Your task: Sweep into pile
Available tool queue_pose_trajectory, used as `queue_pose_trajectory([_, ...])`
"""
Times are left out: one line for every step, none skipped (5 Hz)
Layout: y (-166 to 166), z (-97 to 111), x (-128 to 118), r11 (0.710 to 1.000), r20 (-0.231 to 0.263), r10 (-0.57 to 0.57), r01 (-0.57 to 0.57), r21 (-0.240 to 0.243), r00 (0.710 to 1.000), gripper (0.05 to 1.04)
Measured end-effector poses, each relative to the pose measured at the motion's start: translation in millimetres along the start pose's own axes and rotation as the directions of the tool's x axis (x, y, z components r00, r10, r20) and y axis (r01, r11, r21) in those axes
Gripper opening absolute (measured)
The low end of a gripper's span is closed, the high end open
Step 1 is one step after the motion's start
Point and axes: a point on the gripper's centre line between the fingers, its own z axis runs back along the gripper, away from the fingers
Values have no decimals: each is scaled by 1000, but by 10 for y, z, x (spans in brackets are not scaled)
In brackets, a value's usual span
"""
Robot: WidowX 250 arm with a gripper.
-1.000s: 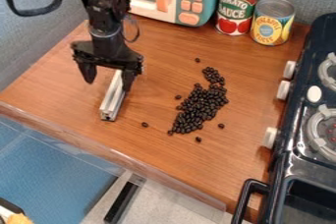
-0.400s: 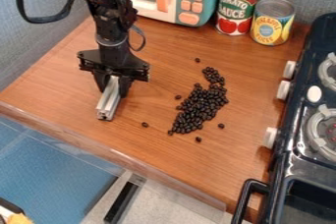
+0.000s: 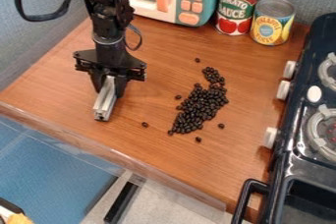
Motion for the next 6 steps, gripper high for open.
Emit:
queue_pose_trajectory([34, -20, -81, 999, 0, 41, -41, 28, 999, 388])
queue_pose_trajectory([-37, -23, -142, 998, 57, 30, -33, 49, 998, 387])
queue_pose_trajectory([-86, -25, -194, 997, 110, 31, -38, 60, 993, 387])
queue_pose_trajectory([-197, 4, -285, 997, 123, 45, -53, 55, 991, 387])
queue_pose_trajectory([-311, 27, -395, 997, 91, 62, -66, 41, 994, 387])
queue_pose_trajectory([-411, 54, -484, 996, 60, 90, -91, 22, 994, 387])
